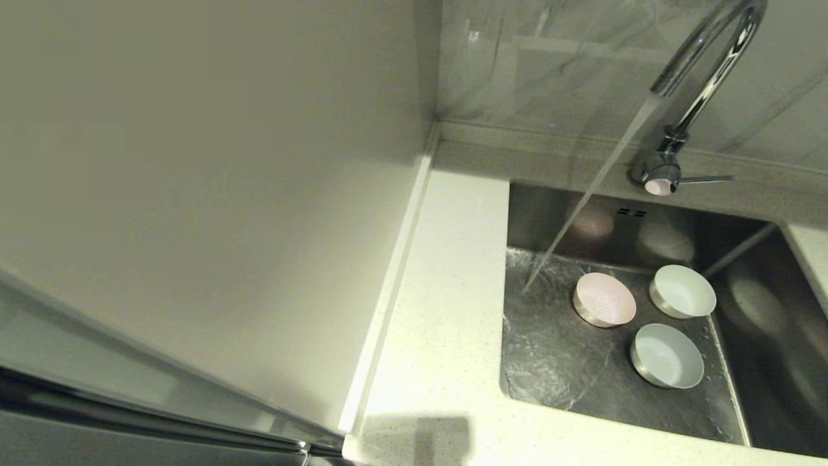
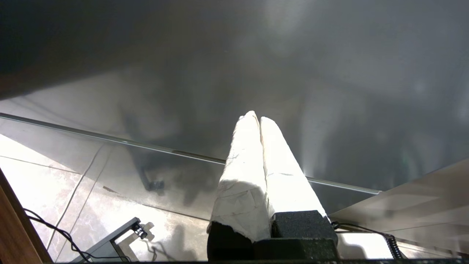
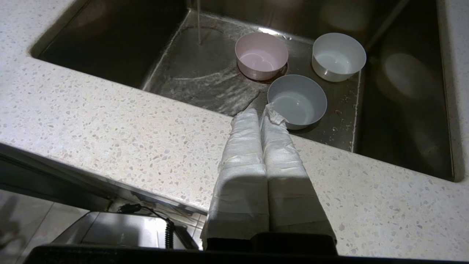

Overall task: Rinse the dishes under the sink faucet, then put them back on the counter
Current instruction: Wait for the water to rinse the bowl

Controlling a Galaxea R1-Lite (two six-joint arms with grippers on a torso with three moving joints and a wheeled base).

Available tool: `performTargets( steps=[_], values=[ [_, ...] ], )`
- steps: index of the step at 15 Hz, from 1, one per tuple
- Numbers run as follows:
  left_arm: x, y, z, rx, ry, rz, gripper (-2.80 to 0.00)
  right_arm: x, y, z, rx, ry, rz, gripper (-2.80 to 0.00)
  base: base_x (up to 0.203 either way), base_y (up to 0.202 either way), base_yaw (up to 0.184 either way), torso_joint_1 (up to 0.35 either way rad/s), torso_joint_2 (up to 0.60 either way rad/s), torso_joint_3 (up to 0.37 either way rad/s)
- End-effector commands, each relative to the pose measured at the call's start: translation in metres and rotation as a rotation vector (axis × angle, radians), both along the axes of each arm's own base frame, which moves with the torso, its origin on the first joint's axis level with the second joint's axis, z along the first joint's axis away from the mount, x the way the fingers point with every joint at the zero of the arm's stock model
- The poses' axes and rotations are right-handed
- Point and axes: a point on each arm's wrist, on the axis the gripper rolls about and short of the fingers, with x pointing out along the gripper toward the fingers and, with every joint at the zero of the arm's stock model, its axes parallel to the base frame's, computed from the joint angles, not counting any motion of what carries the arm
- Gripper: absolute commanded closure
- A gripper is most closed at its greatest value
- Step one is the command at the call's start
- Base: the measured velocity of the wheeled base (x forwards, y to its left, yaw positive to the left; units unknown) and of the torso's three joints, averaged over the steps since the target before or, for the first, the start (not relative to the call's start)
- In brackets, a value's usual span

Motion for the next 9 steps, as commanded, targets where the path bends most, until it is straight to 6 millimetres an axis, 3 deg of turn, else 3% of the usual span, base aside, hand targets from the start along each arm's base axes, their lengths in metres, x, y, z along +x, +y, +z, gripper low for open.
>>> performTargets(
  steps=[1,9],
  values=[
    [-0.0002,0.0000,0.0000,-0.001,-0.004,0.000,0.00,0.0003,0.0000,0.0000,-0.001,0.003,0.000,0.00,0.000,0.000,0.000,0.000,0.00,0.000],
    [-0.0003,0.0000,-0.0001,-0.001,-0.005,0.001,0.00,0.0003,0.0000,0.0000,0.001,0.003,0.002,0.00,0.000,0.000,0.000,0.000,0.00,0.000]
  ],
)
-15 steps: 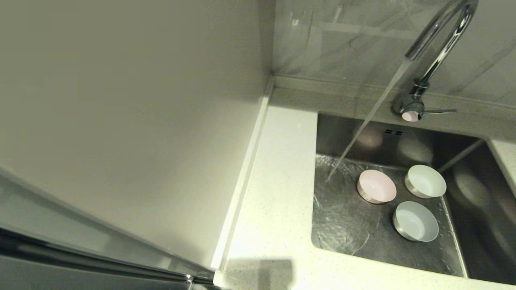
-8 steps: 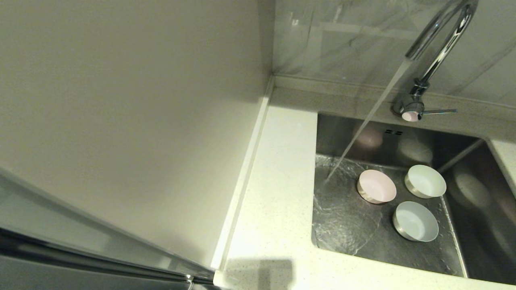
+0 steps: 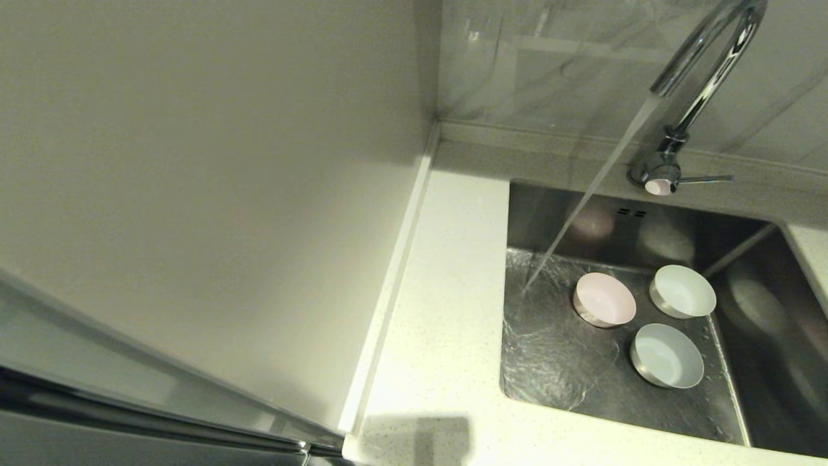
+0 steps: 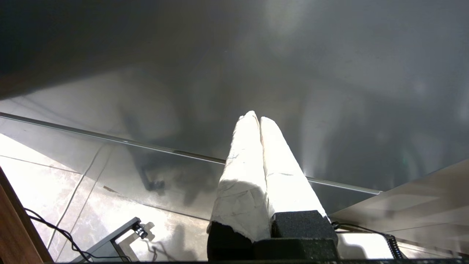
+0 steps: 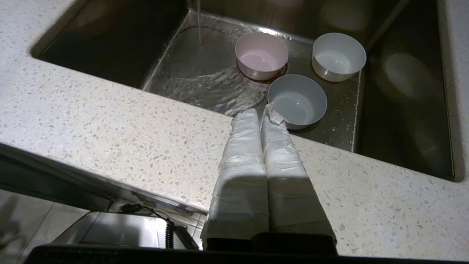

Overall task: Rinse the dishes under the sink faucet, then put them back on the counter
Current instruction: Wait for the water to rinse the bowl

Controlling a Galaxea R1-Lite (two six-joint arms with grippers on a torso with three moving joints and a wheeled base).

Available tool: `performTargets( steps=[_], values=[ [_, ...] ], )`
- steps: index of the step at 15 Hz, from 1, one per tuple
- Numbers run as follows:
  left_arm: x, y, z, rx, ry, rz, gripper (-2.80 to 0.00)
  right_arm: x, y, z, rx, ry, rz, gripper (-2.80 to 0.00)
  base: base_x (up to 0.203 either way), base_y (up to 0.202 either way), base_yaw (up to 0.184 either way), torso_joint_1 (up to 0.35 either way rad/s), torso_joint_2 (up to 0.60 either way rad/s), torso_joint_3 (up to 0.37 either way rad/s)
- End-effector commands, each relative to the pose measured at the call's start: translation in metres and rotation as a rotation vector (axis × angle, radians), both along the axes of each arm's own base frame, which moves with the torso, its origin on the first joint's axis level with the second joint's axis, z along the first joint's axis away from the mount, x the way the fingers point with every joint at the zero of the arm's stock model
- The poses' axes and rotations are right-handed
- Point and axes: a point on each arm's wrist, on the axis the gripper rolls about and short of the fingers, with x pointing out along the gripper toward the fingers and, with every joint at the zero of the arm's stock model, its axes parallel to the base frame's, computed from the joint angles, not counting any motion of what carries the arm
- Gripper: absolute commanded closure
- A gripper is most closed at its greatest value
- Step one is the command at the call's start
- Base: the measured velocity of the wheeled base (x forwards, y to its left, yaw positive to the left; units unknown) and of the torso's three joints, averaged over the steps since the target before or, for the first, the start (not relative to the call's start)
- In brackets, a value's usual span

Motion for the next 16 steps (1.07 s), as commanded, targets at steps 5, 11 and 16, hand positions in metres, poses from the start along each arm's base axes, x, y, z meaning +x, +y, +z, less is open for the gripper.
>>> performTargets(
  steps=[5,11,16],
  values=[
    [-0.0003,0.0000,-0.0001,-0.001,-0.005,0.000,0.00,0.0002,0.0000,0.0001,0.000,0.003,0.000,0.00,0.000,0.000,0.000,0.000,0.00,0.000],
    [-0.0002,0.0000,0.0000,-0.001,-0.004,-0.001,0.00,0.0002,0.0000,0.0001,0.000,0.003,0.002,0.00,0.000,0.000,0.000,0.000,0.00,0.000],
    [-0.0002,0.0000,0.0000,-0.001,-0.003,0.000,0.00,0.0002,0.0000,0.0001,0.000,0.003,0.002,0.00,0.000,0.000,0.000,0.000,0.00,0.000]
  ],
)
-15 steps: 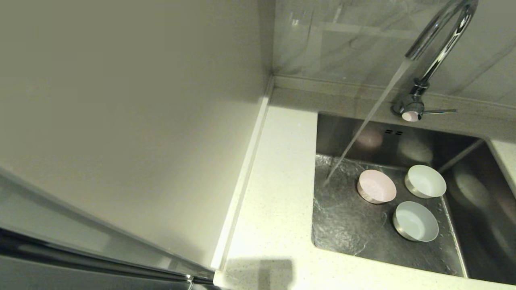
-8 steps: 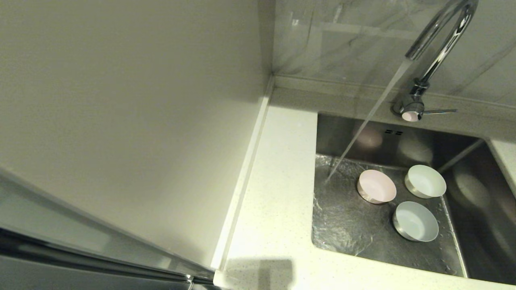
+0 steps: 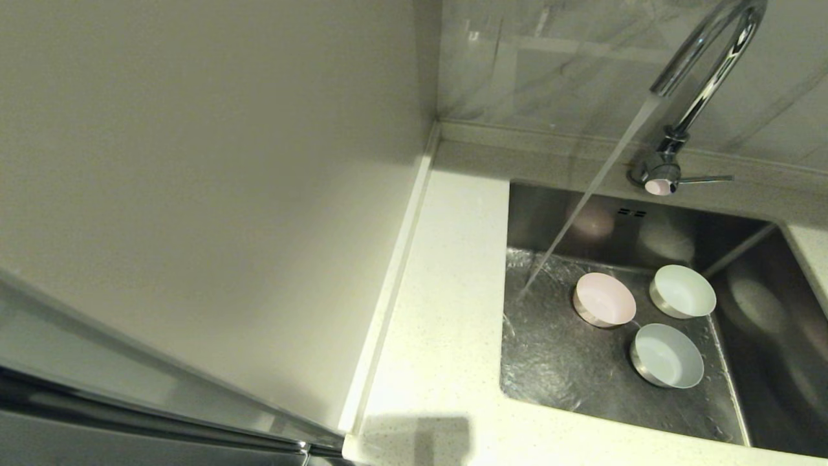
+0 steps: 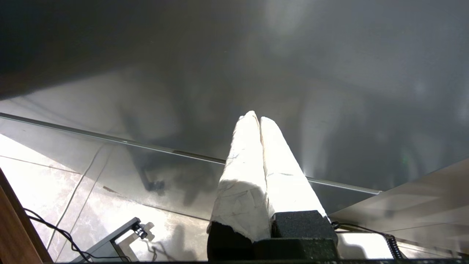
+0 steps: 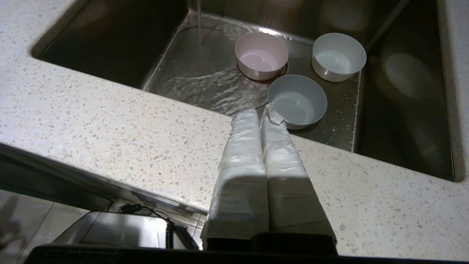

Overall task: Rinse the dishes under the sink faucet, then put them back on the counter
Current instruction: Wait for the water to rinse the bowl

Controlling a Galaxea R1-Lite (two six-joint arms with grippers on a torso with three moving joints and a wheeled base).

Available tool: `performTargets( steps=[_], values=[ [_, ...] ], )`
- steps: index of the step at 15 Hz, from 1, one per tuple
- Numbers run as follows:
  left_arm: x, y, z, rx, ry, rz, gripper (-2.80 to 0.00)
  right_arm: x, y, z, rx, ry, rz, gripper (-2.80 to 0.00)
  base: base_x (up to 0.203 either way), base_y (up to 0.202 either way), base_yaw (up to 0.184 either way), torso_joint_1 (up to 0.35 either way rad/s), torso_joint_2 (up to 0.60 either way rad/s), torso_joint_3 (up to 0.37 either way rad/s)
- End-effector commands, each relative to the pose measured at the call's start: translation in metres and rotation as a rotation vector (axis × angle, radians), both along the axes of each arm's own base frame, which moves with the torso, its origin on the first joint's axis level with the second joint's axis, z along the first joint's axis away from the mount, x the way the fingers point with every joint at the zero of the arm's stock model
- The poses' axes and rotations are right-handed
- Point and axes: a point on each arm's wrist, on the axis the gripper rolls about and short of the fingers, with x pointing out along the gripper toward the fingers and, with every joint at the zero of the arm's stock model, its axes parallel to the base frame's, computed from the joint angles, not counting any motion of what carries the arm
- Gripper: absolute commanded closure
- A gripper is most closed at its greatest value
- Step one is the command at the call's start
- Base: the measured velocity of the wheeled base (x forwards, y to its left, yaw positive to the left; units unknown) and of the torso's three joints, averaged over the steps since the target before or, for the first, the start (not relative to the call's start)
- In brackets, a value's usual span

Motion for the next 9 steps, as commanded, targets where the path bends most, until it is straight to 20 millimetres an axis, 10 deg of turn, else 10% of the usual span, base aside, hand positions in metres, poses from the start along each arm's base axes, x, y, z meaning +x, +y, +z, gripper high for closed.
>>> performTargets(
  steps=[1,9],
  values=[
    [-0.0002,0.0000,0.0000,-0.001,-0.003,0.001,0.00,0.0002,0.0000,0.0001,-0.001,0.002,0.000,0.00,0.000,0.000,0.000,0.000,0.00,0.000],
    [-0.0002,0.0000,0.0000,0.000,-0.003,0.001,0.00,0.0002,0.0000,0.0001,-0.001,0.002,0.002,0.00,0.000,0.000,0.000,0.000,0.00,0.000]
  ],
)
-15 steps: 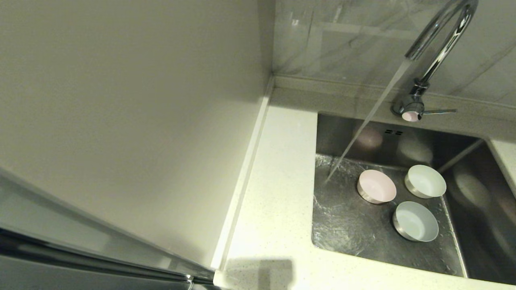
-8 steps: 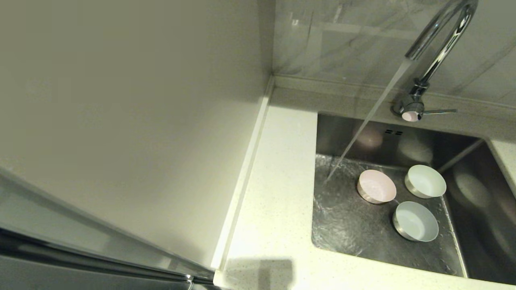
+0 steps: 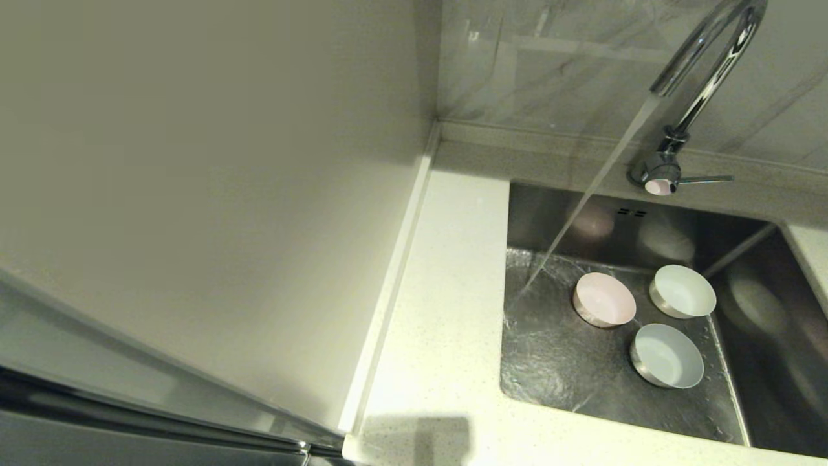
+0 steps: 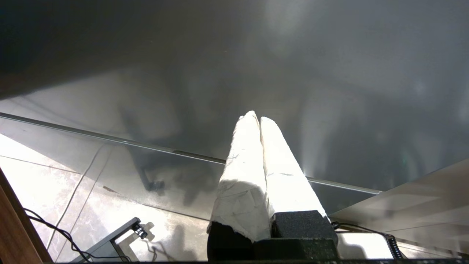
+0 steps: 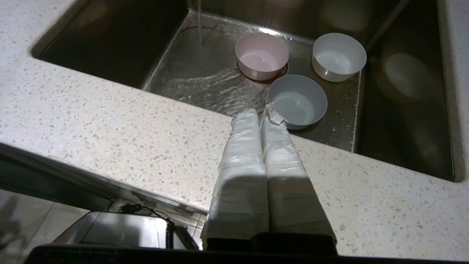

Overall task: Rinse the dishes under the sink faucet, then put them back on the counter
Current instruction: Wait for the water to rinse the bowl

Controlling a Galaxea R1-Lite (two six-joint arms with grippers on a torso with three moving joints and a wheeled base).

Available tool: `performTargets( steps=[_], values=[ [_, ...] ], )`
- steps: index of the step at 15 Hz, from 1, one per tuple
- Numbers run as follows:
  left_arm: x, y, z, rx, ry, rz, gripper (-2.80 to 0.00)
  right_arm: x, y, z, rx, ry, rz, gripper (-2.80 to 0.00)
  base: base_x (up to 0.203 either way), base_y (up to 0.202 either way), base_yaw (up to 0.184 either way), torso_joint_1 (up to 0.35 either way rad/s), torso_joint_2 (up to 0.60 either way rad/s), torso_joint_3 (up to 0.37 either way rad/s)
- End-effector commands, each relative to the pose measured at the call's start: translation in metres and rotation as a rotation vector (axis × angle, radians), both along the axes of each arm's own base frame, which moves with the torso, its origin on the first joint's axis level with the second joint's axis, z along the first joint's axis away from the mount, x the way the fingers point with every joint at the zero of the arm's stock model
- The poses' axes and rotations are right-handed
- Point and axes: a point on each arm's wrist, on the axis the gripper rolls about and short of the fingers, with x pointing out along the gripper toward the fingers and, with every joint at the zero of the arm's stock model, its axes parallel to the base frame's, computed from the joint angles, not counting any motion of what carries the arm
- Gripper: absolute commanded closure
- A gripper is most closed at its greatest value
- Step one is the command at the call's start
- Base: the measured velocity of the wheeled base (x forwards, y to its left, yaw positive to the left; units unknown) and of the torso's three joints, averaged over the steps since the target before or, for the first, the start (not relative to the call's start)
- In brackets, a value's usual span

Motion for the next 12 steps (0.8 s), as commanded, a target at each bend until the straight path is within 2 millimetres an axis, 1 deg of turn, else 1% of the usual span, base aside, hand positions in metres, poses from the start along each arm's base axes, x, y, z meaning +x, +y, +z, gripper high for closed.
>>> performTargets(
  steps=[1,12],
  values=[
    [-0.0002,0.0000,0.0000,-0.001,-0.003,0.001,0.00,0.0001,0.0000,0.0001,0.000,0.002,0.001,0.00,0.000,0.000,0.000,0.000,0.00,0.000],
    [-0.0002,0.0000,0.0000,-0.001,-0.003,0.001,0.00,0.0001,0.0000,0.0001,0.000,0.002,0.001,0.00,0.000,0.000,0.000,0.000,0.00,0.000]
  ],
)
